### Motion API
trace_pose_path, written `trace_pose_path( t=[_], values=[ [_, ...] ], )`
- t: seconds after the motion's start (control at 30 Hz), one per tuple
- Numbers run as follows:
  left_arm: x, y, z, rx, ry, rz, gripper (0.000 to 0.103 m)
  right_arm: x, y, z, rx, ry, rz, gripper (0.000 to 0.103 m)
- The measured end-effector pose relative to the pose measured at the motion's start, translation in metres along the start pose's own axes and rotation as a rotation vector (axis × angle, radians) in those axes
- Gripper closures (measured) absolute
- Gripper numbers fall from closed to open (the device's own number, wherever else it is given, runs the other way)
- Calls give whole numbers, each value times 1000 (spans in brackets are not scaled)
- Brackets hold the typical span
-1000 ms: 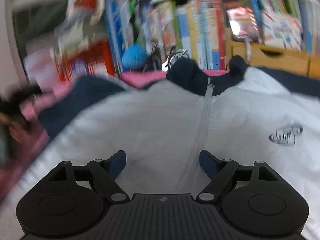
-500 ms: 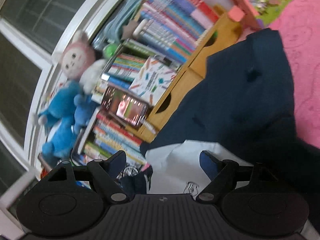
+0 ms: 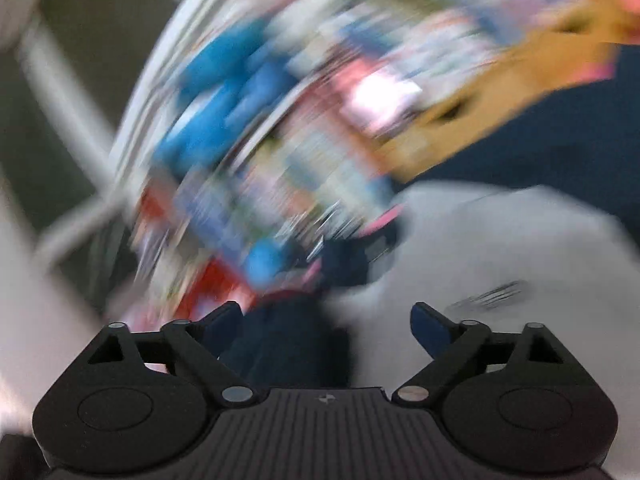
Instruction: Fold clothes
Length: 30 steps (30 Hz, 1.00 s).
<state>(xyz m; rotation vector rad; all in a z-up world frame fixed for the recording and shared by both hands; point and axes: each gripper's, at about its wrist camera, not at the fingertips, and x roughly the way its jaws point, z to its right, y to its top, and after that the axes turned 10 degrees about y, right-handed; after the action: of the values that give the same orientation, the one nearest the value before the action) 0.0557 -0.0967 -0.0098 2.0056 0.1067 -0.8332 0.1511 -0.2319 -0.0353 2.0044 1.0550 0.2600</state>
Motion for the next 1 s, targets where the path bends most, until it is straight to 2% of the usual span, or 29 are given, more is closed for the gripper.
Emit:
trace_pose_path(
  t=[0.07, 0.13, 0.2, 0.23, 0.3, 0.33, 0.37, 0.4, 0.47, 0.5, 0.57, 0.63, 0.77, 0.9, 0.97, 1.0],
  values=[
    [1, 1, 3, 39, 12, 7, 80, 18, -12, -24, -150, -16, -104, 11],
    [-2, -2, 5, 55, 15, 11, 80, 34, -23, -40, -244, -64, -191, 30],
    [-5, -5, -4, 6, -5, 8, 77, 32, -26, -44, -258, -79, -174, 80],
    [-7, -6, -10, -31, -23, 7, 76, 26, -23, -40, -228, -71, -136, 89],
    [-18, -11, -38, -208, -129, 20, 67, 14, -18, -33, -179, -53, -74, 92],
    [-25, -14, -55, -326, -200, 31, 65, 9, -16, -31, -165, -42, -53, 92],
    [-32, -19, -79, -487, -287, 53, 59, 8, -15, -31, -167, -33, -54, 92],
    [-37, -21, -99, -607, -330, 80, 55, 7, -15, -31, -172, -25, -60, 92],
    [-48, -16, -130, -739, -300, 136, 50, 13, -18, -37, -214, -17, -96, 92],
    [-53, -14, -146, -803, -282, 164, 43, 16, -20, -42, -240, -12, -113, 91],
    [-47, 10, -160, -785, -142, 140, 32, 21, -25, -50, -293, 0, -147, 89],
    [-24, 34, -160, -704, -27, 65, 32, 27, -30, -59, -345, 11, -180, 87],
    [63, 66, -149, -552, 175, -137, 31, 28, -33, -62, -361, 13, -186, 85],
    [131, 66, -137, -454, 315, -302, 29, 29, -31, -61, -347, 16, -185, 84],
    [144, 56, -138, -472, 372, -337, 30, 28, -31, -60, -338, 15, -185, 83],
    [147, 52, -139, -491, 390, -344, 41, 28, -30, -60, -337, 14, -185, 83]
  ],
)
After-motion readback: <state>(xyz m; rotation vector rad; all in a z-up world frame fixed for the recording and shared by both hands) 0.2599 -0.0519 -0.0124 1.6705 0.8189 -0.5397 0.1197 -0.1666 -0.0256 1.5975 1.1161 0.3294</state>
